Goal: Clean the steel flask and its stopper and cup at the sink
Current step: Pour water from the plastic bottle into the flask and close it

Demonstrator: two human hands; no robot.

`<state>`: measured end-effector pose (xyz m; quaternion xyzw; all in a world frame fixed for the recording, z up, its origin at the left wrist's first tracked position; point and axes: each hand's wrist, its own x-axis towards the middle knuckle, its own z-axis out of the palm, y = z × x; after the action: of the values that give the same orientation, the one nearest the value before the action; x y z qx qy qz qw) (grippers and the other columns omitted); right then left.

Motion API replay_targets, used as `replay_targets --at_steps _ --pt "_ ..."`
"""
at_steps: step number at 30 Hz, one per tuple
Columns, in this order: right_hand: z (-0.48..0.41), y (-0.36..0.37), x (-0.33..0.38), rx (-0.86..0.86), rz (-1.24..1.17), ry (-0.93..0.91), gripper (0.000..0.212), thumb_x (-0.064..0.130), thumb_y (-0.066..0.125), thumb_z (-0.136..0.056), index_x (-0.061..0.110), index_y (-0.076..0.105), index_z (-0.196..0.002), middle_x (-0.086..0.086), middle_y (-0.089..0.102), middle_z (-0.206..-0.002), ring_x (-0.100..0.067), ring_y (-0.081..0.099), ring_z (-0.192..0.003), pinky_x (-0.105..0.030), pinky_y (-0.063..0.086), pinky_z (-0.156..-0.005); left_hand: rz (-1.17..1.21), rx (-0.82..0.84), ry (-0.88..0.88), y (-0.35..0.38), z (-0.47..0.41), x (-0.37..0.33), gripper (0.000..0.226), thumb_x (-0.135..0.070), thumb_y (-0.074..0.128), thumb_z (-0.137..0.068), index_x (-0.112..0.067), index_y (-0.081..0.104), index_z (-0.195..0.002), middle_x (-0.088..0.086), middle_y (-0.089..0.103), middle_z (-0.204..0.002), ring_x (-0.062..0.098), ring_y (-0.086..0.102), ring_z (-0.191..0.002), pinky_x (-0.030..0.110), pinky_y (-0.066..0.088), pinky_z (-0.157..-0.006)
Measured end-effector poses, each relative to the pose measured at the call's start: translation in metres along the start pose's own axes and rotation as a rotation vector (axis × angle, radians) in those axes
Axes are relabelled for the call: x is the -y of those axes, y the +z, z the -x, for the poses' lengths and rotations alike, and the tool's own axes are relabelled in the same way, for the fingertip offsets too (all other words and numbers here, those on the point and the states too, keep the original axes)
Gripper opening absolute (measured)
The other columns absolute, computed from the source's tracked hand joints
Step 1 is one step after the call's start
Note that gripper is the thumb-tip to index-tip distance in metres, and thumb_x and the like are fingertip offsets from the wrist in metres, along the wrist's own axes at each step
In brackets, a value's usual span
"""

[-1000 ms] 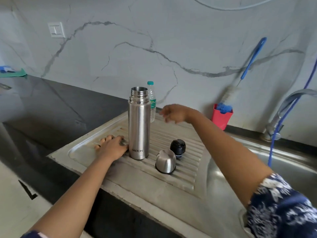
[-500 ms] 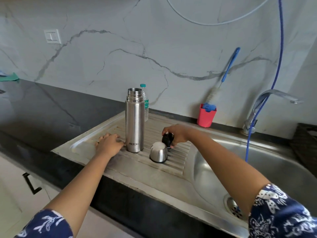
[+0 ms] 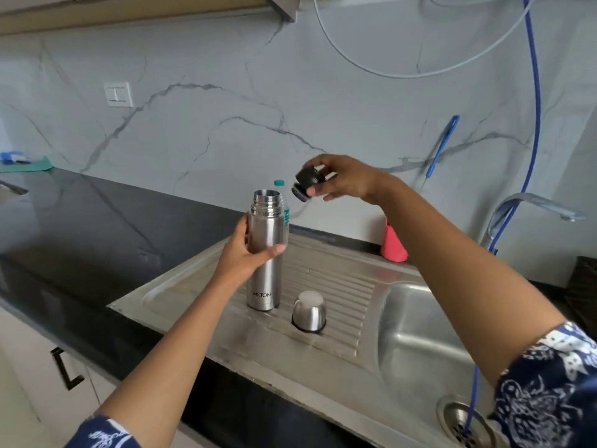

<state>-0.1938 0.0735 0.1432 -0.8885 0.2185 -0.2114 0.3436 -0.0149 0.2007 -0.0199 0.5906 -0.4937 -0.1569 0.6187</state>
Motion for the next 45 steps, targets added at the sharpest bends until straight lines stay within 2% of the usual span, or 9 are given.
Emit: replay_targets --at_steps 10,19,24,26,28,30,32,37,45 --pt "-0.04 0.017 0.04 0.215 0.149 -0.072 0.058 0.004 0.071 -0.082 0.02 0.05 -0.134 -0.007 0.053 -0.119 -0.017 0.057 -0.1 -0.02 0.053 -0.081 0.043 -0.075 -0.027 0.004 -0.011 0.015 0.069 -0.035 0.09 -0.049 -0.039 0.052 -0.107 -0.013 0.066 -0.108 0.003 0.064 -0.1 0.032 0.052 -0.09" --pt "-0.059 0.037 0.064 0.449 0.539 -0.032 0.057 0.004 0.072 -0.081 0.019 0.053 -0.132 -0.006 0.057 -0.126 -0.021 0.056 -0.109 -0.03 0.05 -0.093 0.042 -0.113 -0.01 0.007 -0.011 0.017 0.064 -0.015 0.088 -0.063 -0.028 0.054 -0.115 -0.012 0.067 -0.106 0.003 0.064 -0.096 0.025 0.052 -0.082" --pt "-0.059 0.054 0.073 0.247 0.788 0.108 0.055 0.059 0.068 -0.076 0.005 0.066 -0.09 -0.009 0.066 -0.08 -0.016 0.061 -0.067 -0.026 0.051 -0.059 0.03 -0.128 -0.001 0.01 -0.006 0.016 0.059 -0.018 0.089 -0.062 -0.038 0.054 -0.106 -0.015 0.067 -0.104 -0.004 0.065 -0.092 0.016 0.051 -0.076" --pt "-0.054 0.062 0.072 0.107 0.992 0.148 0.072 0.081 0.042 -0.076 0.012 0.059 -0.069 -0.003 0.061 -0.064 -0.016 0.058 -0.061 -0.029 0.044 -0.065 0.025 -0.123 -0.001 0.01 -0.004 0.015 0.059 -0.019 0.089 -0.063 -0.041 0.053 -0.105 -0.016 0.067 -0.104 -0.007 0.064 -0.09 0.012 0.05 -0.075" --pt "-0.054 0.058 0.069 0.054 0.955 0.164 0.088 0.088 0.022 -0.074 0.011 0.064 -0.076 -0.005 0.068 -0.076 -0.018 0.063 -0.068 -0.033 0.043 -0.072 0.019 -0.114 -0.006 0.01 -0.003 0.014 0.06 -0.019 0.088 -0.064 -0.039 0.052 -0.108 -0.018 0.065 -0.103 -0.01 0.063 -0.089 0.011 0.049 -0.074" --pt "-0.053 0.043 0.067 0.092 0.699 0.154 0.088 0.082 0.025 -0.079 0.011 0.062 -0.114 -0.007 0.066 -0.113 -0.022 0.065 -0.089 -0.036 0.045 -0.077 0.019 -0.104 -0.011 0.009 -0.003 0.015 0.063 -0.02 0.088 -0.064 -0.036 0.052 -0.114 -0.019 0.064 -0.104 -0.01 0.062 -0.09 0.013 0.048 -0.075" --pt "-0.05 0.024 0.063 0.259 0.49 0.06 0.06 0.061 0.046 -0.089 0.023 0.047 -0.136 0.001 0.05 -0.138 -0.018 0.057 -0.11 -0.035 0.049 -0.083 0.02 -0.095 -0.017 0.009 -0.004 0.016 0.065 -0.022 0.088 -0.064 -0.034 0.052 -0.116 -0.02 0.064 -0.104 -0.008 0.062 -0.092 0.015 0.049 -0.077" --pt "-0.051 0.018 0.058 0.436 0.495 -0.093 0.053 0.0 0.068 -0.082 0.021 0.057 -0.129 0.007 0.057 -0.128 -0.011 0.058 -0.111 -0.025 0.048 -0.092 0.031 -0.097 -0.015 0.009 -0.005 0.019 0.07 -0.025 0.089 -0.062 -0.03 0.053 -0.122 -0.014 0.066 -0.11 0.001 0.064 -0.099 0.025 0.052 -0.085" --pt "-0.059 0.03 0.069 0.429 0.555 -0.078 0.047 0.009 0.073 -0.081 0.012 0.06 -0.126 -0.002 0.064 -0.115 -0.014 0.062 -0.094 -0.024 0.056 -0.077 0.049 -0.093 -0.014 0.008 -0.005 0.02 0.073 -0.025 0.089 -0.062 -0.026 0.053 -0.125 -0.012 0.066 -0.112 0.002 0.063 -0.101 0.024 0.052 -0.086"
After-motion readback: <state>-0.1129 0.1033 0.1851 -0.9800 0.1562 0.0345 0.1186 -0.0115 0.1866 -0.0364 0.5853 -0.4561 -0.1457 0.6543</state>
